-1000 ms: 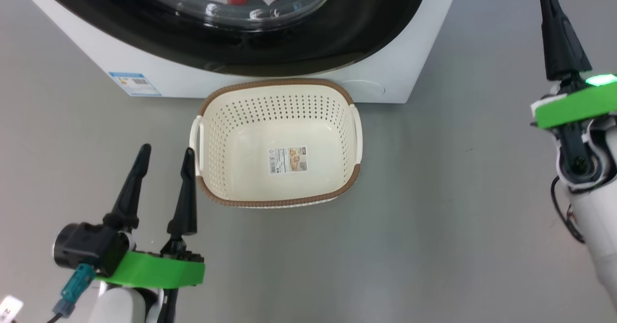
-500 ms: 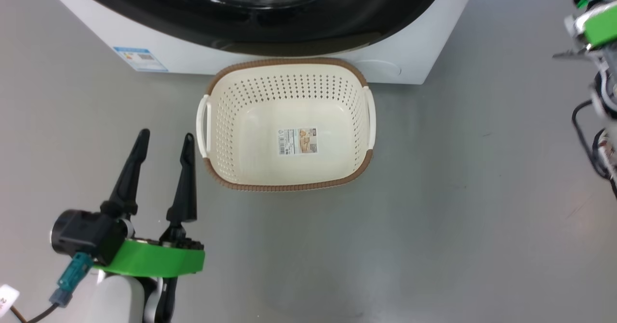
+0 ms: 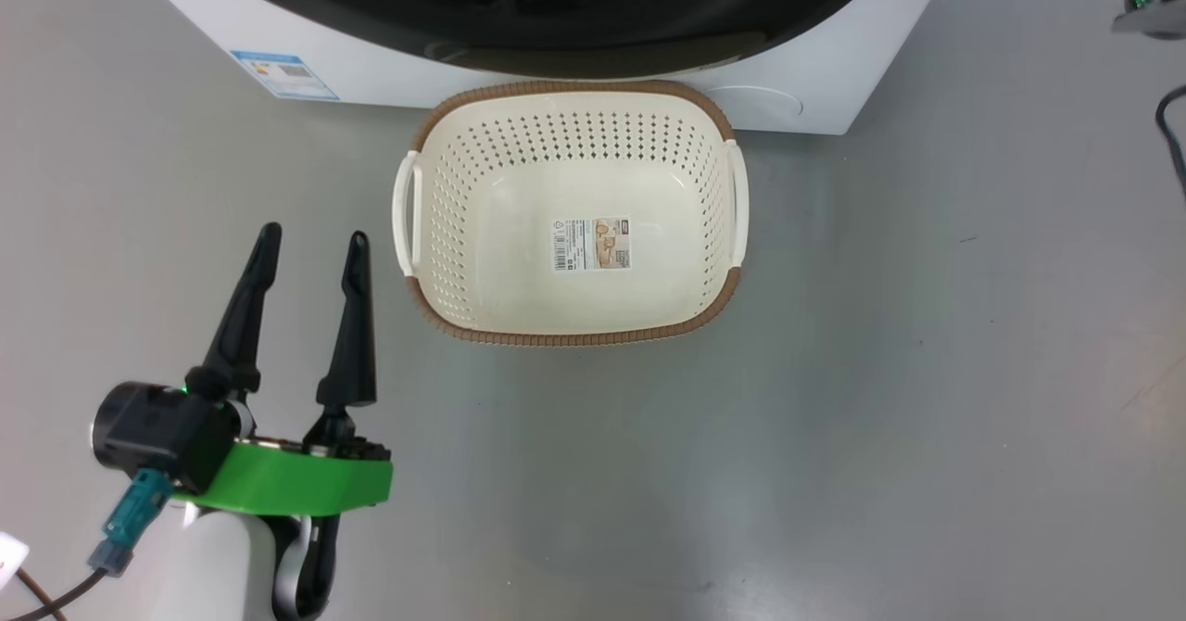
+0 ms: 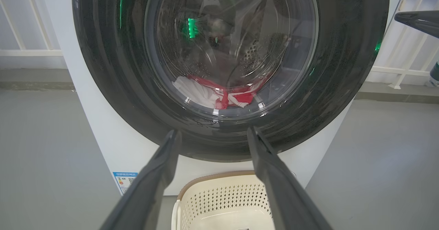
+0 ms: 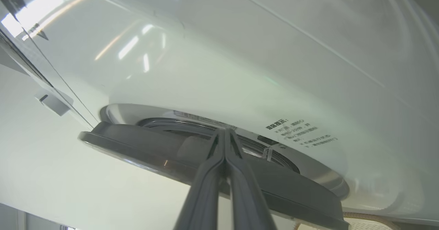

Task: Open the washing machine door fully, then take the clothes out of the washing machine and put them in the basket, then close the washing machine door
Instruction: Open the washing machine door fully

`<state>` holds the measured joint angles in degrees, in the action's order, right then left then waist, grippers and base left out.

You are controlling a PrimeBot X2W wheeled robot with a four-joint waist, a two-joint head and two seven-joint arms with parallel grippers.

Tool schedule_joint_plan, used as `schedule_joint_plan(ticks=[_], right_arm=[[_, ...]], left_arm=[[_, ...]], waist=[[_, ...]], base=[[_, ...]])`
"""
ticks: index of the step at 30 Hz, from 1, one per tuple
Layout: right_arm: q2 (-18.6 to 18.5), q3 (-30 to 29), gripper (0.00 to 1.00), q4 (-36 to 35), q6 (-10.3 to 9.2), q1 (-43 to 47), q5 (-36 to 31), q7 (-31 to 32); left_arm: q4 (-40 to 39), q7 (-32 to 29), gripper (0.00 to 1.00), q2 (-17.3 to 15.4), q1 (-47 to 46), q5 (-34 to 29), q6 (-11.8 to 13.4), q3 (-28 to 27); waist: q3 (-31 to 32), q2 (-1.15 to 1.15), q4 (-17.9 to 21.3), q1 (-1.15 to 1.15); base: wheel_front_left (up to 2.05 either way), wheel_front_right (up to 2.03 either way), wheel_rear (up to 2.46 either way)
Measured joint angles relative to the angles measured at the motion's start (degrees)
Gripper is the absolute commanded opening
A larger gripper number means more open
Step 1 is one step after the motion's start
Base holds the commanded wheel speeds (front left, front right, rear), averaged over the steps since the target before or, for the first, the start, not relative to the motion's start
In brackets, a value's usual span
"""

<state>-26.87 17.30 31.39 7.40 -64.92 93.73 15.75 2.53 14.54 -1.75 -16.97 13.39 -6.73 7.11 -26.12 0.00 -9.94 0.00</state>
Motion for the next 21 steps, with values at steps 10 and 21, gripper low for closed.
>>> schedule_joint_plan(ticks=[10, 21], right_arm=[[0.99, -0.1, 0.0, 6.08, 0.0, -4.89, 3.46, 9.62], [1.43, -0.12, 0.0, 7.4, 0.0, -7.75, 2.47, 11.98]], left_arm=[[-0.04, 0.0, 1.0, 0.01, -0.04, 0.92, 0.52, 0.66], [-0.54, 0.0, 1.0, 0.01, -0.23, 2.02, 1.02, 1.02]], waist=[[-1.18, 0.0, -1.1, 0.0], [-2.86, 0.0, -2.81, 0.0]], base=[[0.0, 0.0, 0.0], [0.0, 0.0, 0.0]])
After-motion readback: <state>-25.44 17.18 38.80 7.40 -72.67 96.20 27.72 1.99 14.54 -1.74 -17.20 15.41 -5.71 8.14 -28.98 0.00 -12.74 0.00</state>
